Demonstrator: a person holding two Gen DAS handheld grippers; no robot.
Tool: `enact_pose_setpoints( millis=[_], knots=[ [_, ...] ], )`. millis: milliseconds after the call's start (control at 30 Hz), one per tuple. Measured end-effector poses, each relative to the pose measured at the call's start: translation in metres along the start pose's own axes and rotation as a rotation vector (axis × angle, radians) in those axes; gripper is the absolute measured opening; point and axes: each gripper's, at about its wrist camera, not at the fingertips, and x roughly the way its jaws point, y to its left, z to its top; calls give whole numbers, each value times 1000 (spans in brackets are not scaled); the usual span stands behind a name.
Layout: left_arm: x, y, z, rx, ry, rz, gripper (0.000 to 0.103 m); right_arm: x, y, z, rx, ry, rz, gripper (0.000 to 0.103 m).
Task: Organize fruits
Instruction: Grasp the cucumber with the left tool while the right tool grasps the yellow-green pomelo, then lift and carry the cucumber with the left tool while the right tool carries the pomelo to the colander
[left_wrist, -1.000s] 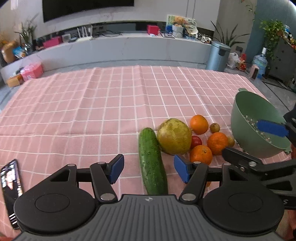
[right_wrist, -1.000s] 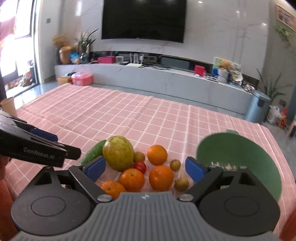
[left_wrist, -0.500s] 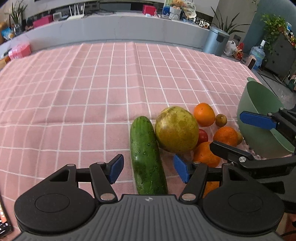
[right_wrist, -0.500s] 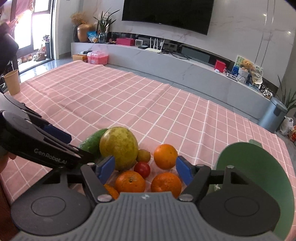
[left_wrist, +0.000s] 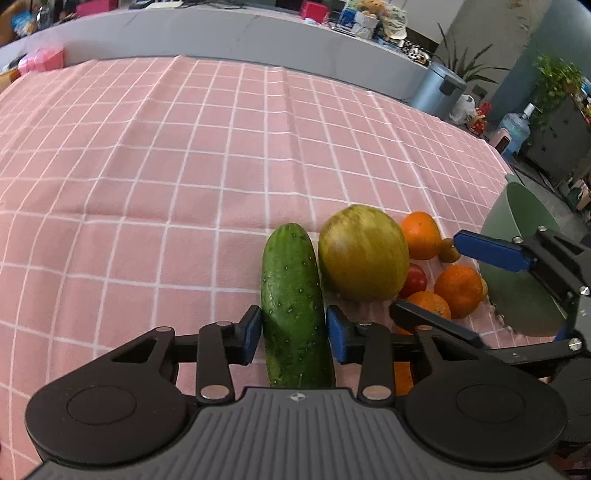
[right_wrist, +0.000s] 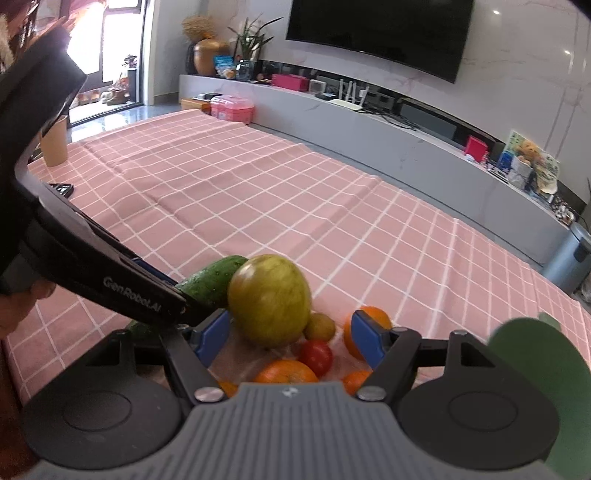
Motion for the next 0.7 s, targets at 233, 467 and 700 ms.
enact_pose_setpoints(
  millis=[233,467,700],
  knots=[
    [-2,11,3,-38,20,-8,43,20,14,6,-102,8,11,70],
    [-6,22,2,-77,17,25,43,44,15,18,-217,20,10,69],
    [-5,20,4,-72,22,37,43,61,17,23,-215,71,11,62]
  ],
)
